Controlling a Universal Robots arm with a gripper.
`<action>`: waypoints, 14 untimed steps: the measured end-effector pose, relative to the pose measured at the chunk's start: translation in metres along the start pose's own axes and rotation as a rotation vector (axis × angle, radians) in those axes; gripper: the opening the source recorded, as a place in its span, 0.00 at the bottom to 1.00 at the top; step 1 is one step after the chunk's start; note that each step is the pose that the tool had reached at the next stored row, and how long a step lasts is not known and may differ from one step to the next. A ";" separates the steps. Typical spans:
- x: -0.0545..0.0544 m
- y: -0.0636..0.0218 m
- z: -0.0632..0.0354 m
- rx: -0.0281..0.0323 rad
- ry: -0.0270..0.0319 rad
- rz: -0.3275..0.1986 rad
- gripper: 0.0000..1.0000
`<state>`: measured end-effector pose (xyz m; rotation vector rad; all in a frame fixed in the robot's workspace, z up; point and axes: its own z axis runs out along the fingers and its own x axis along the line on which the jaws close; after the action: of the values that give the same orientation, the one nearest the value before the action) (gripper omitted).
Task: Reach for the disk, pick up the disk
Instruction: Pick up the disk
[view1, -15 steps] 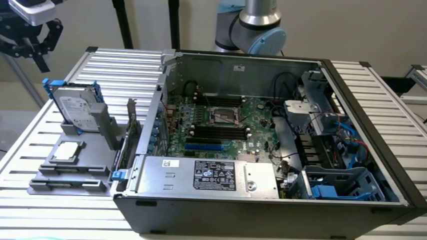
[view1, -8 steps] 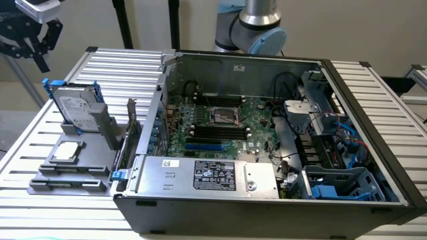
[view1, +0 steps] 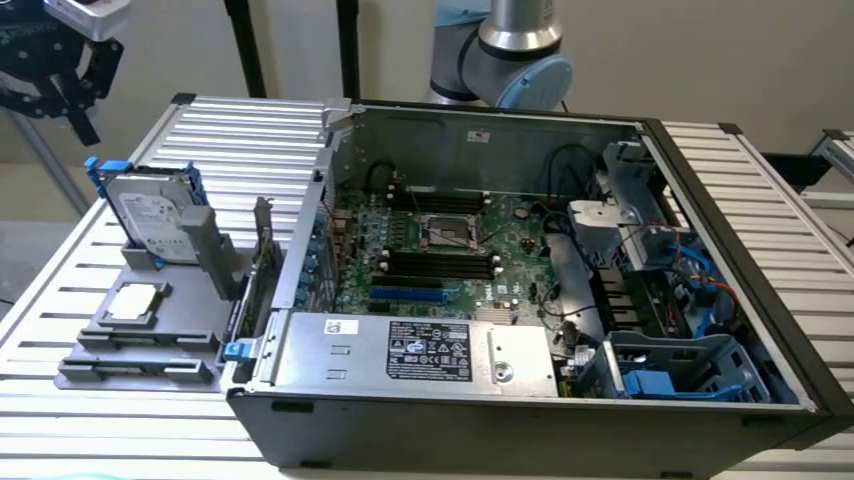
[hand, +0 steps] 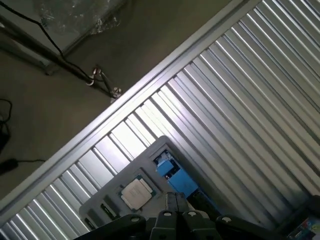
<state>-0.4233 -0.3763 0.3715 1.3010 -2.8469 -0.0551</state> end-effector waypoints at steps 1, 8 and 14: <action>0.000 0.0000 0.0000 0.0005 0.0002 -0.019 0.11; 0.000 0.0000 0.0003 0.0120 -0.0058 -0.128 0.11; 0.000 0.0004 0.0008 0.0289 -0.0168 -0.206 0.11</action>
<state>-0.4234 -0.3757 0.3707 1.6014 -2.7257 -0.0267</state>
